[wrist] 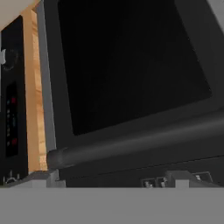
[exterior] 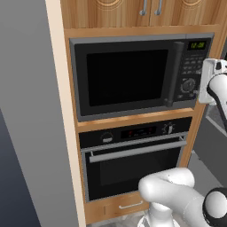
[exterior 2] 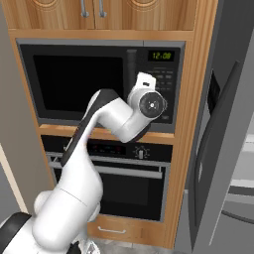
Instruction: Transport the steak from the fridge to the microwave and turn on the microwave.
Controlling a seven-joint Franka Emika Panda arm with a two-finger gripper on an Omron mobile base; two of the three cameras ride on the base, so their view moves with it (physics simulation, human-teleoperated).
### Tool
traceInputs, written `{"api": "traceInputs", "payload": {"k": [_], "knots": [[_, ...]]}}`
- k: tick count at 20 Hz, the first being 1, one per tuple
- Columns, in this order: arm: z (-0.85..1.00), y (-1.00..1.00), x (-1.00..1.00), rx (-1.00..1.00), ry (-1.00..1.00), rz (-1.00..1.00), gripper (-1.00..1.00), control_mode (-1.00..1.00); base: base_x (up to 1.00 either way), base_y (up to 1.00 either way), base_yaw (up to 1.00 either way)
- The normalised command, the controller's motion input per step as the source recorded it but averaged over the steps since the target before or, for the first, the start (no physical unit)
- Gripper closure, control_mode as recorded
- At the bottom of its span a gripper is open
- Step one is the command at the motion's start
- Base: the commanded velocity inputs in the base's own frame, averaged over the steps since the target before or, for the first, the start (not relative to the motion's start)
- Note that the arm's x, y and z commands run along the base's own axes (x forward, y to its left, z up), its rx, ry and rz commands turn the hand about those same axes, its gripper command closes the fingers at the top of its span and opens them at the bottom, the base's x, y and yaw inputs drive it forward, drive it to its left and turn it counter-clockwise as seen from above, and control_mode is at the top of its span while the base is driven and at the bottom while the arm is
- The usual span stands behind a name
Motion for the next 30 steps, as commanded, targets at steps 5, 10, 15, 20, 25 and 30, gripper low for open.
{"api": "traceInputs", "payload": {"k": [5, 10, 15, 20, 25, 30], "knots": [[-0.54, 0.00, -0.39, -0.09, 0.00, 0.14, -1.00, -1.00, 0.00, 0.00, 0.00], [-0.48, -0.05, -0.09, -0.01, 0.15, 0.06, -1.00, -1.00, 0.00, 0.00, 0.00], [-0.39, 0.00, 0.00, 0.00, 0.16, 0.00, -1.00, -1.00, 0.00, 0.00, 0.00], [-0.33, -0.02, 0.00, 0.05, 0.08, 0.00, -1.00, -1.00, 0.00, 0.00, 0.00], [-0.27, -0.04, 0.04, 0.08, 0.00, 0.00, -1.00, -1.00, 0.00, 0.00, 0.00], [-0.14, -0.01, 0.25, 0.01, 0.00, 0.00, -1.00, -1.00, 0.00, 0.00, 0.00]]}}
